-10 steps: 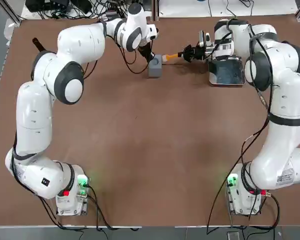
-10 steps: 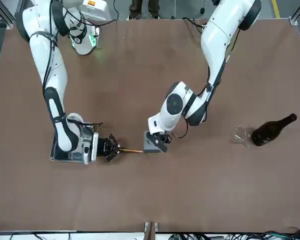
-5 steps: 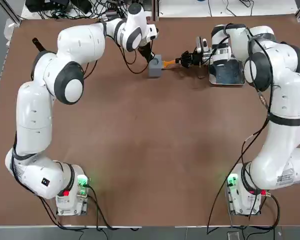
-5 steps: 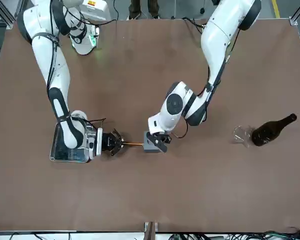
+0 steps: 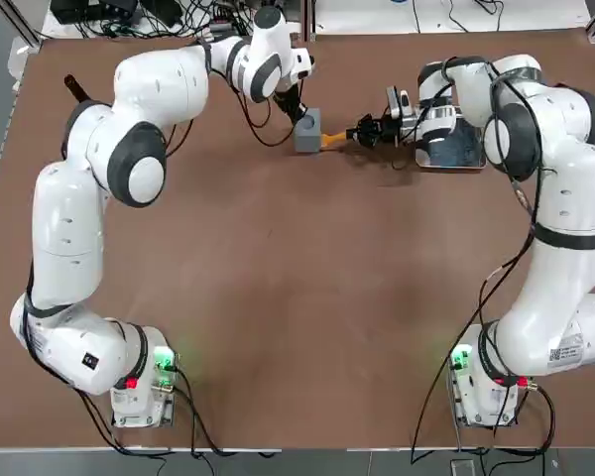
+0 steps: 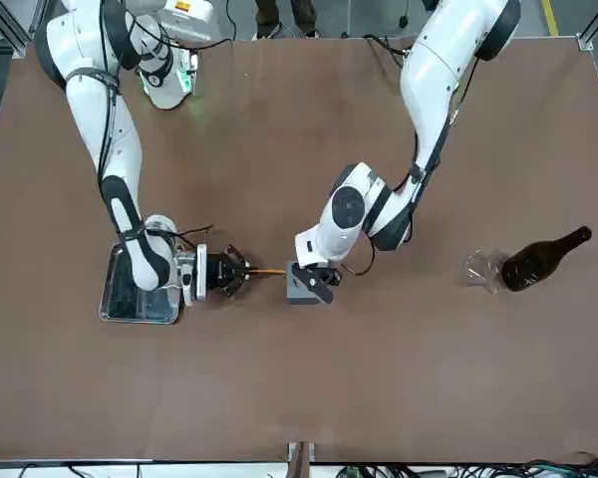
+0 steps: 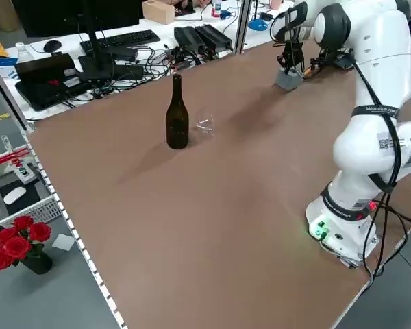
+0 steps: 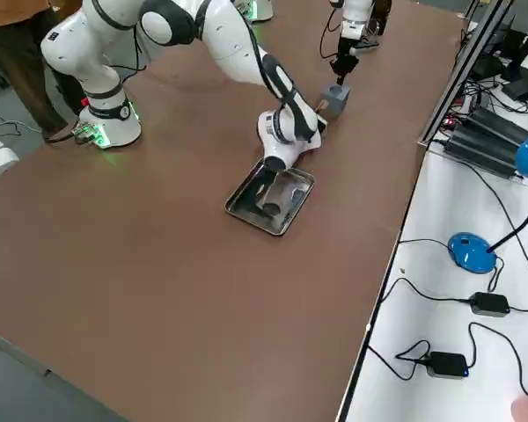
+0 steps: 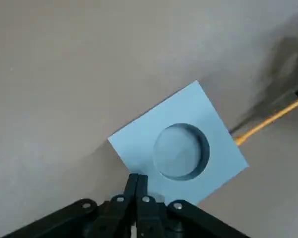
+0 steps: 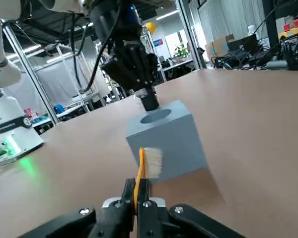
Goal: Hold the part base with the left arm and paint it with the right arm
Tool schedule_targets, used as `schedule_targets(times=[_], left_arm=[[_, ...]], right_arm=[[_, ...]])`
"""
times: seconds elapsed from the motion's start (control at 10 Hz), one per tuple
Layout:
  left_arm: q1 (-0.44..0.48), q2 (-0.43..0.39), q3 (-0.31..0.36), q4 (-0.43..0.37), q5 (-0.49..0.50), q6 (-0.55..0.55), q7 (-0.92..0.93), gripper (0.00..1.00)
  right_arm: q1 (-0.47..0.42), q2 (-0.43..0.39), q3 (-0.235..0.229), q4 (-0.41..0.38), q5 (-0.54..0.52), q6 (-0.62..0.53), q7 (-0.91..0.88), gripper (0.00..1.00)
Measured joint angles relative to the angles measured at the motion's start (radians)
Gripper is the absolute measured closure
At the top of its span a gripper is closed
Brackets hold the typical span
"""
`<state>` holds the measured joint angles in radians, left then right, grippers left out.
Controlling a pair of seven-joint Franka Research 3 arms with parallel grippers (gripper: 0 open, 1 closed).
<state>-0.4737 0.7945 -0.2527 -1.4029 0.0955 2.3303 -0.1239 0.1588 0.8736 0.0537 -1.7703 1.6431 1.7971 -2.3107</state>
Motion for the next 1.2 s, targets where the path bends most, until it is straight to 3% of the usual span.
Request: schedule_targets(times=[0.8,1.2], left_arm=[[0.000,0.000,0.000,0.000,0.000,0.000,0.000,0.95],[-0.007,0.000,0.001,0.001,0.000,0.000,0.000,0.95]], right_arm=[[-0.010,-0.012,-0.027,-0.021,0.000,-0.054,-0.033,0.95],[0.000,-0.029,-0.017,-0.015,0.005,0.015,-0.032,0.95]])
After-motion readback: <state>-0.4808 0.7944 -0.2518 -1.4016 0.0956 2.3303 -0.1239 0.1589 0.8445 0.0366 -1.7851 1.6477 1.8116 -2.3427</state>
